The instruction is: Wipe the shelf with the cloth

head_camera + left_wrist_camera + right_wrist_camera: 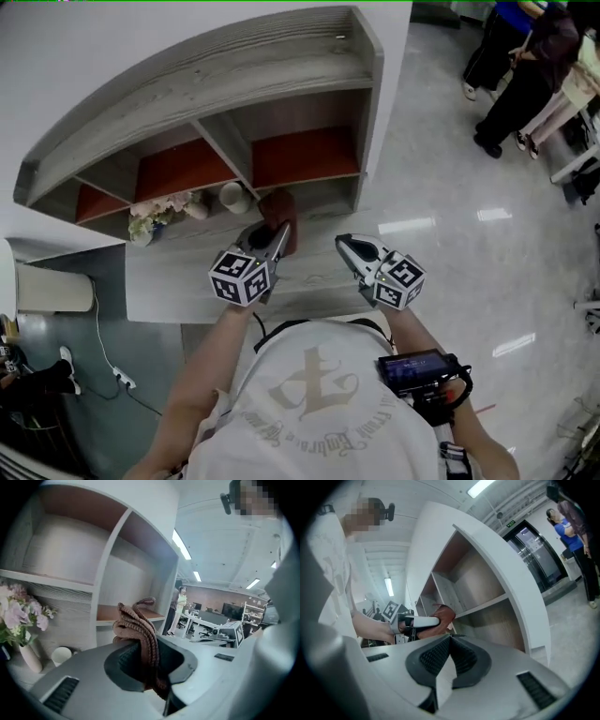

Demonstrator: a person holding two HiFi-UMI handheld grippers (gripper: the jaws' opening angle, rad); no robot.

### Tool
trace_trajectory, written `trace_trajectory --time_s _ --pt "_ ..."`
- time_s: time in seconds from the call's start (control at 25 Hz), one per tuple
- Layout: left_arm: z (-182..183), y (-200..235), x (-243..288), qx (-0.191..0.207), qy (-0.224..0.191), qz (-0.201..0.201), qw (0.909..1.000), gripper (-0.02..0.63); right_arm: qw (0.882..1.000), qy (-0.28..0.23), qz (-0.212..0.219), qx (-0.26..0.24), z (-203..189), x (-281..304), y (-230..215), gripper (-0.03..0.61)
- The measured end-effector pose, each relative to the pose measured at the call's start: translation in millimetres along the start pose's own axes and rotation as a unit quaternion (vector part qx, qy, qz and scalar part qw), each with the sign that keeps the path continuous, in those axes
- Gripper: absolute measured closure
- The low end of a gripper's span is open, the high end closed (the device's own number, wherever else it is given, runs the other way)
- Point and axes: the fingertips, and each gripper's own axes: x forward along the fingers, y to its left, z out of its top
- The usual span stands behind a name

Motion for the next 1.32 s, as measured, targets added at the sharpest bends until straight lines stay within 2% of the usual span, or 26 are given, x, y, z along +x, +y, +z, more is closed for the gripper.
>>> trace_trajectory --time_s 0.2,0.4,0.6,0.76,1.04,1.32 --pt "-12.1 21.4 -41.0 -0.014 -0.029 0.056 0.9979 0.548 0.999 0.015 0.045 -0.024 7.6 29.8 16.0 0.574" --pt "-43.1 34.5 -70.9 -0.039 -0.028 0.091 0.9947 0.548 0.997 0.015 0.068 -0.028 8.7 43.3 29.7 0.575" --pt "-68.7 50.4 -100.3 -0.071 -0.036 0.137 0.9873 0.548 0.994 0.032 0.097 -0.029 -1.7 58.3 42.4 0.575" --pt "-80.1 50.6 -103.2 -0.079 -0.030 0.143 0.9862 0.548 0.994 0.041 0.102 -0.024 -9.3 62.8 44.8 0.575" --pt "-75.9 47.3 -99.4 -0.065 -0.033 0.138 0.9878 0.548 0.993 0.040 0.111 -0.021 -13.4 71.0 47.0 0.575" --pt "-83.1 59.8 -106.8 -0.075 -0.031 0.162 0.9834 0.548 0.991 0.042 0.123 -0.017 -15.3 79.1 45.0 0.575"
